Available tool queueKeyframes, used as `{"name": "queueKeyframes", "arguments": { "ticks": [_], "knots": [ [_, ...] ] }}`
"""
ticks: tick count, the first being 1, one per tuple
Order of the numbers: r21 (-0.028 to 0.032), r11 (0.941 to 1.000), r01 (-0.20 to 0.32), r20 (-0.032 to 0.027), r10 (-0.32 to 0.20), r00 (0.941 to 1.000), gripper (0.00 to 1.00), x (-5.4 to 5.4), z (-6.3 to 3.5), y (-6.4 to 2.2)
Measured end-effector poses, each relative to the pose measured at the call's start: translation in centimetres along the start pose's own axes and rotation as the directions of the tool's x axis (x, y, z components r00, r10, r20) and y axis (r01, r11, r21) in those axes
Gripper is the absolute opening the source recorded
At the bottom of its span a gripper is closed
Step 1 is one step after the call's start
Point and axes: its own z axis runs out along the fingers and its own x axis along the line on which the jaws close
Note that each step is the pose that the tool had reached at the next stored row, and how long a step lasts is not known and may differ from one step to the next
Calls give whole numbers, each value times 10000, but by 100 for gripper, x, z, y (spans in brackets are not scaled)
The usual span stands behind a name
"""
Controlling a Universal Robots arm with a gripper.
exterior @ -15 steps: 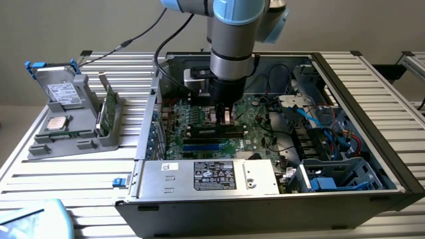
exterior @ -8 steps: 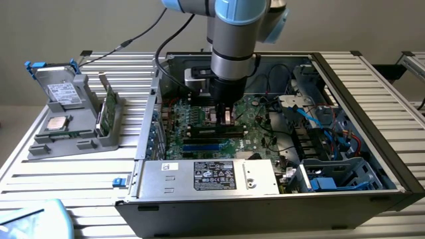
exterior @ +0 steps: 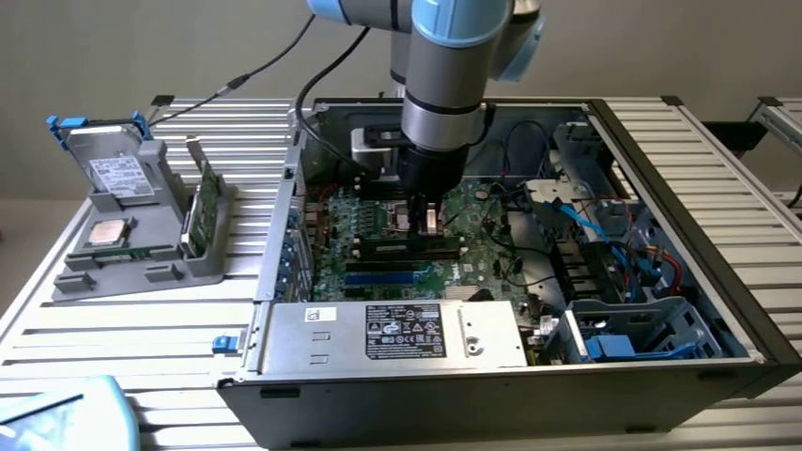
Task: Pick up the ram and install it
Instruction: 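Insert the ram into the slot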
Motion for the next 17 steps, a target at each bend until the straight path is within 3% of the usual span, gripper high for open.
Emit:
{"name": "queueKeyframes", "arguments": {
  "ticks": [8, 17],
  "knots": [
    [-156, 9999, 3, 8, -3, 10000, 15, 1, -16, -21],
    [-193, 9998, 3, 7, -3, 10000, 15, 2, -18, -33]
  ]
}}
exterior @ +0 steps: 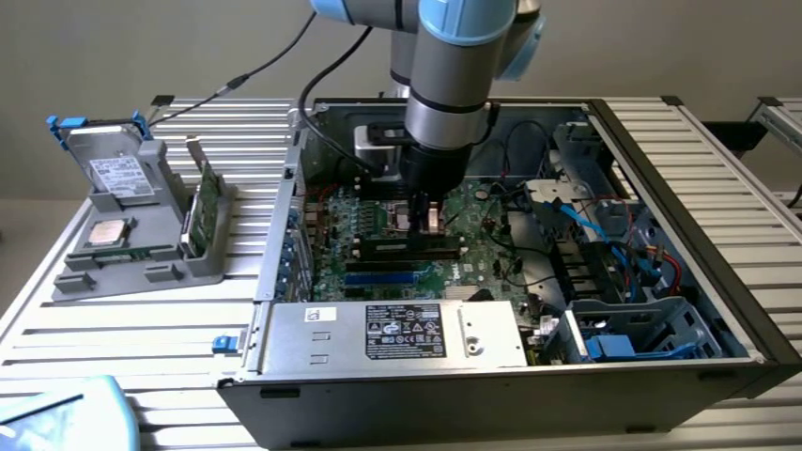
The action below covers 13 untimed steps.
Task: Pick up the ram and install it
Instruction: 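Insert the ram into the slot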
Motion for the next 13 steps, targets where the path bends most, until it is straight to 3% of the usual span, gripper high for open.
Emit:
{"name": "queueKeyframes", "arguments": {
  "ticks": [13],
  "knots": [
    [-78, 10000, 1, 3, -1, 10000, 15, 0, 13, -13]
  ]
}}
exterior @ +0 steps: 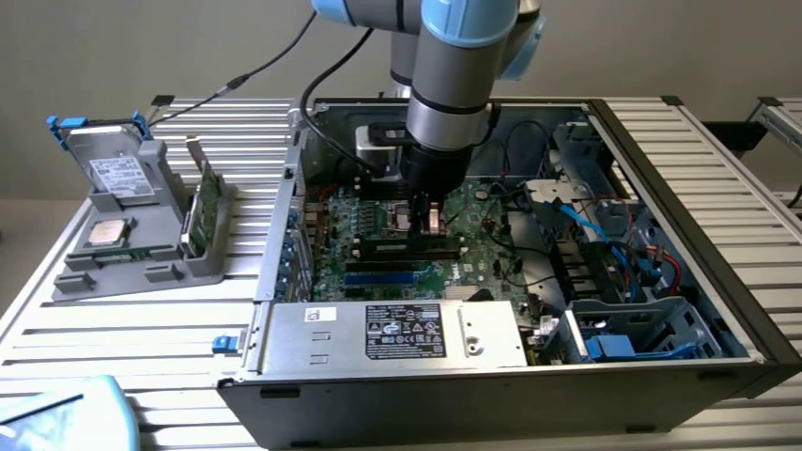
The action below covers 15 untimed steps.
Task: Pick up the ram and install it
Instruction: 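Insert the ram into the slot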
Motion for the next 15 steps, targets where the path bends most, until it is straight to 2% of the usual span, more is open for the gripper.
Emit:
{"name": "queueKeyframes", "arguments": {
  "ticks": [15],
  "knots": [
    [-169, 9999, 2, 7, -2, 10000, 15, 7, 6, -30]
  ]
}}
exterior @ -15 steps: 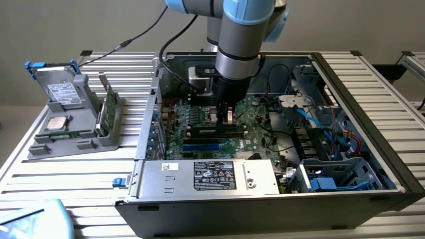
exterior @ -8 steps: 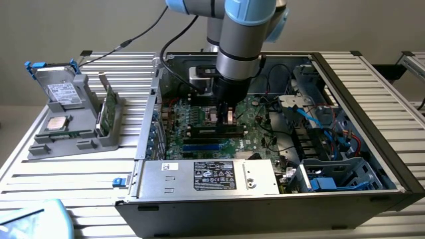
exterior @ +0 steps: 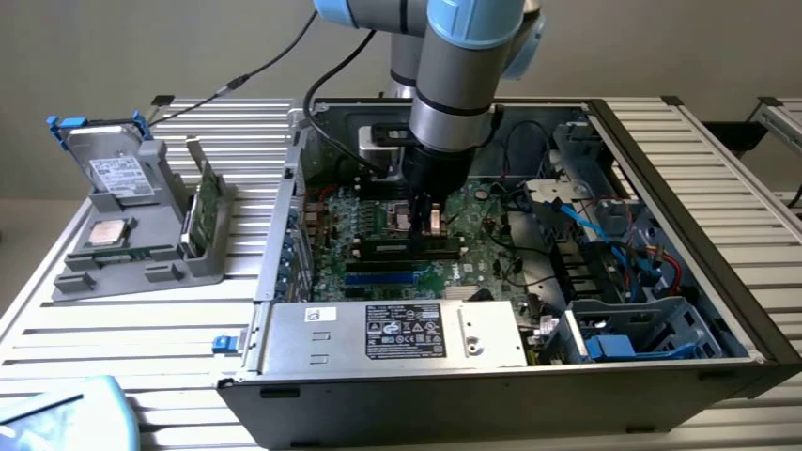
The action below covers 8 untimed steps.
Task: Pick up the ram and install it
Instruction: 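Insert the ram into the slot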
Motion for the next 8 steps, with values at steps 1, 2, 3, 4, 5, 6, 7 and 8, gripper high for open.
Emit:
{"name": "queueKeyframes", "arguments": {
  "ticks": [1, 2, 3, 4, 5, 6, 7, 8],
  "knots": [
    [-13, 10000, 0, -1, 0, 10000, 15, 0, 0, -2],
    [-26, 10000, 0, -1, 0, 10000, 15, 1, -1, -4],
    [-42, 10000, 1, -1, -1, 10000, 15, 1, -1, -6],
    [-53, 10000, 1, 0, -1, 10000, 15, 1, -1, -8],
    [-59, 10000, 1, 2, -1, 10000, 15, 1, -1, -9],
    [-62, 10000, 0, 2, 0, 10000, 15, 1, -1, -10],
    [-64, 10000, 0, 2, 0, 10000, 15, 1, -1, -12],
    [-64, 10000, 1, 1, -1, 10000, 15, 1, -1, -14]
  ]
}}
